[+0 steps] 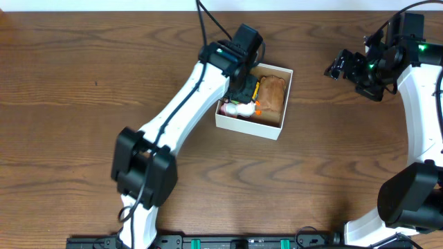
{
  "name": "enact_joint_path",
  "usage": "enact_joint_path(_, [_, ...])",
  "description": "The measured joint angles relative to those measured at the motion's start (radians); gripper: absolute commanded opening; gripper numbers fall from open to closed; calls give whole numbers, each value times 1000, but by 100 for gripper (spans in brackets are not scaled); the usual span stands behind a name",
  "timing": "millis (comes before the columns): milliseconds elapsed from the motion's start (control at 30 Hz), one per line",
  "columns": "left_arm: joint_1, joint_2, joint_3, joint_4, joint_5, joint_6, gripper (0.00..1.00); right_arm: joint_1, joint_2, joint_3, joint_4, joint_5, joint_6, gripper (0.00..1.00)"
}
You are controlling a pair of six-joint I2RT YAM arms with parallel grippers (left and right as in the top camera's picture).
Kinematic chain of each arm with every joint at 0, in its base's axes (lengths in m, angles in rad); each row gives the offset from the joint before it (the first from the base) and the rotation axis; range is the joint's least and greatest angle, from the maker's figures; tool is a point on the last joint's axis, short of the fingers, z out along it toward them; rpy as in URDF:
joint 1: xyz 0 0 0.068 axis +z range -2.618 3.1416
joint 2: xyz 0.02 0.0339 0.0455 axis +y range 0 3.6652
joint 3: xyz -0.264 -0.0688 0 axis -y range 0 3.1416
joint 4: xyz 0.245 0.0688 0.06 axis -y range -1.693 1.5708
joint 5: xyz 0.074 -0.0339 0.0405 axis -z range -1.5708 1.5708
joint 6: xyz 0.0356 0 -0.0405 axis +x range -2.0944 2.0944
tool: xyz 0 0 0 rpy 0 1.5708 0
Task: Pack container
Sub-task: 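Place the green ball into the box and release it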
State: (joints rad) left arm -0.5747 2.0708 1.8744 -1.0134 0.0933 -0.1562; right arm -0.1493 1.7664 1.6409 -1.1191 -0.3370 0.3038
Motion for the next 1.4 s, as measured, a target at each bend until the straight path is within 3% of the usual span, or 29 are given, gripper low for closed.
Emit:
enact_joint_path(100, [4,52,-2,-3,-5,7,61,0,0,0,-1,0,0,99])
enact_joint_path(267, [4,77,-4,-6,-14,5,76,0,0,0,-2,0,0,99])
enact_joint_path(500, [10,51,-3,-40,-11,4,78,0,0,0,-2,0,0,99])
enact_joint_path(900, [124,-195,45,-83,-71,3,81,0,0,0,0,0,0,99])
enact_joint_path(1400, [132,-85,-2,-76,-58,3,80,0,0,0,2,16,0,99])
